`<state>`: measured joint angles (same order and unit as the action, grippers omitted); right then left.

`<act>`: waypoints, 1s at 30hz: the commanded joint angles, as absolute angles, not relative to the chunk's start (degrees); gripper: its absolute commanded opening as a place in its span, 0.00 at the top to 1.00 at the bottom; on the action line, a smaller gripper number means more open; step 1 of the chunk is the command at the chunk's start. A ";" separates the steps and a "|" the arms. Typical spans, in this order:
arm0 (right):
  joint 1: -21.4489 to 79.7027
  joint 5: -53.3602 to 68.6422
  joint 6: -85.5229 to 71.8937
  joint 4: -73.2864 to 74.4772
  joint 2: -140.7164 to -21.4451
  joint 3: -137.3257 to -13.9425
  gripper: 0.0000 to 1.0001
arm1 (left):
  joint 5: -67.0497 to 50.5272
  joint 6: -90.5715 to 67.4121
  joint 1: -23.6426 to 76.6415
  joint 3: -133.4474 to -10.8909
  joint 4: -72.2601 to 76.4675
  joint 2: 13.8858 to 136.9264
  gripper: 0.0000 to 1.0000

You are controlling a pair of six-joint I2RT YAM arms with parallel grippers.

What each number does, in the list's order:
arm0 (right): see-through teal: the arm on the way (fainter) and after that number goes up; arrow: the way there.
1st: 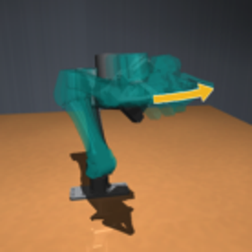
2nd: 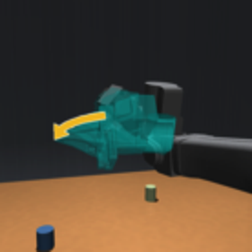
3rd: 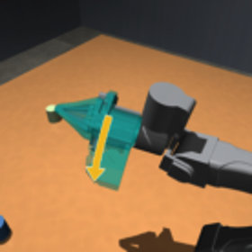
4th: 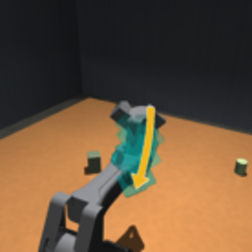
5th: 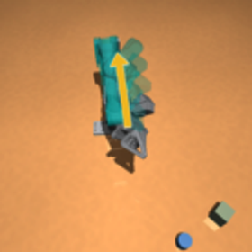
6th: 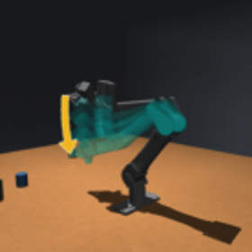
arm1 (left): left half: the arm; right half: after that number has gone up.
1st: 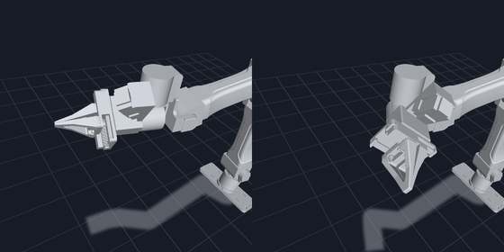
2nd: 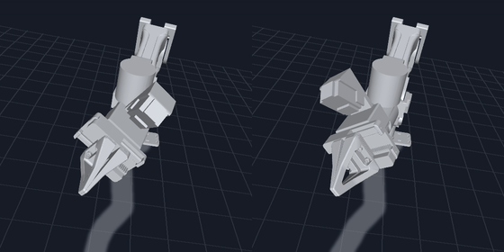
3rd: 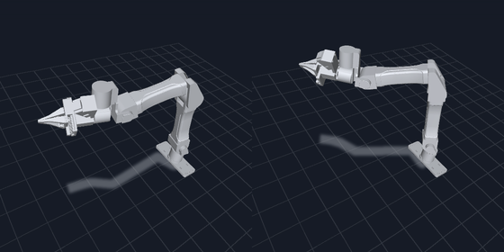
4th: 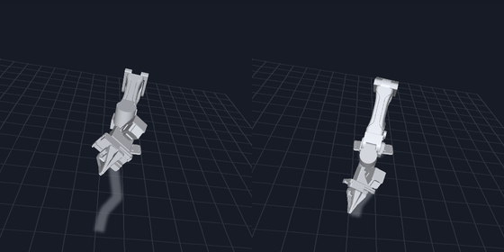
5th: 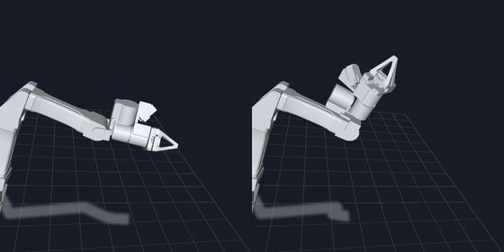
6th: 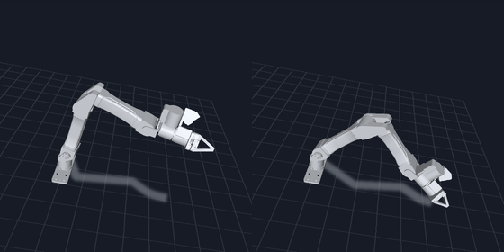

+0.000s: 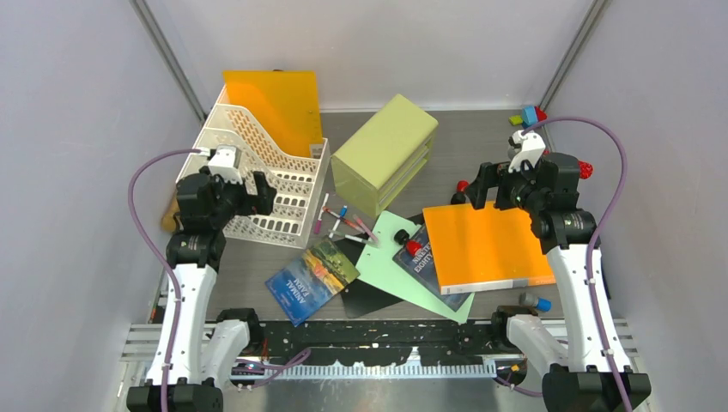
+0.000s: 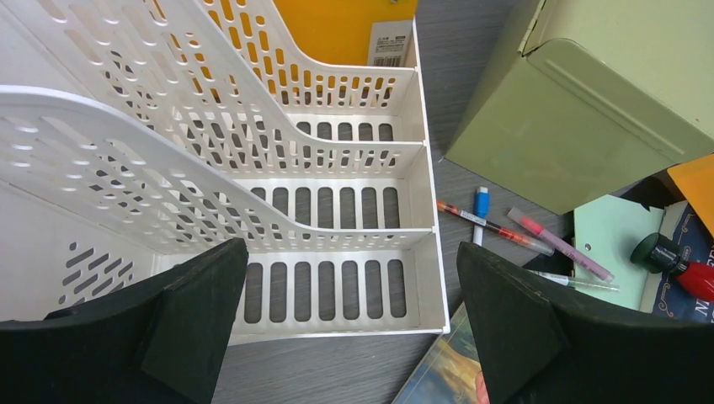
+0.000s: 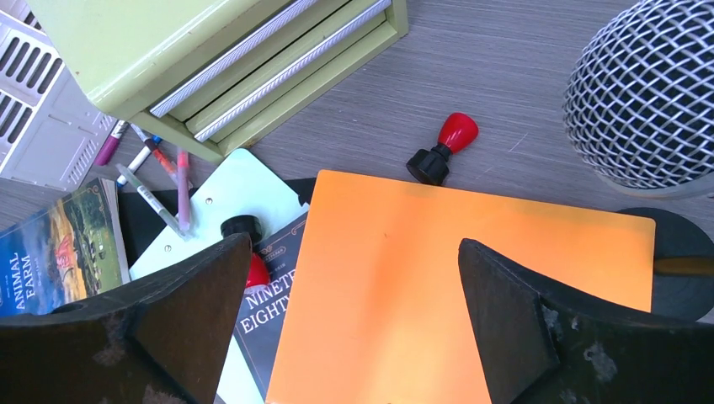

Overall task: Organize the desk
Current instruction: Move the storage box to the center of the board.

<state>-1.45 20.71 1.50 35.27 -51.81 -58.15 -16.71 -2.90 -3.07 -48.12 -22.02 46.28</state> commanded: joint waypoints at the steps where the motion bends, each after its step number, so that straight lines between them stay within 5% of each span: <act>1: -1.15 21.81 2.22 33.98 -51.86 -58.53 0.00 | -17.89 -2.48 -3.07 -48.98 -19.79 45.70 0.01; 12: 2.72 25.16 7.05 37.39 -54.32 -62.45 0.00 | -21.72 8.36 0.42 -54.88 -32.12 45.63 0.01; 21: 14.74 14.35 7.05 33.97 -60.19 -64.17 0.00 | -2.76 14.03 19.47 -55.21 -30.41 55.02 0.01; 30: 15.38 15.66 5.14 29.17 -60.43 -59.27 0.00 | 5.66 18.55 22.76 -56.92 -25.00 71.71 0.03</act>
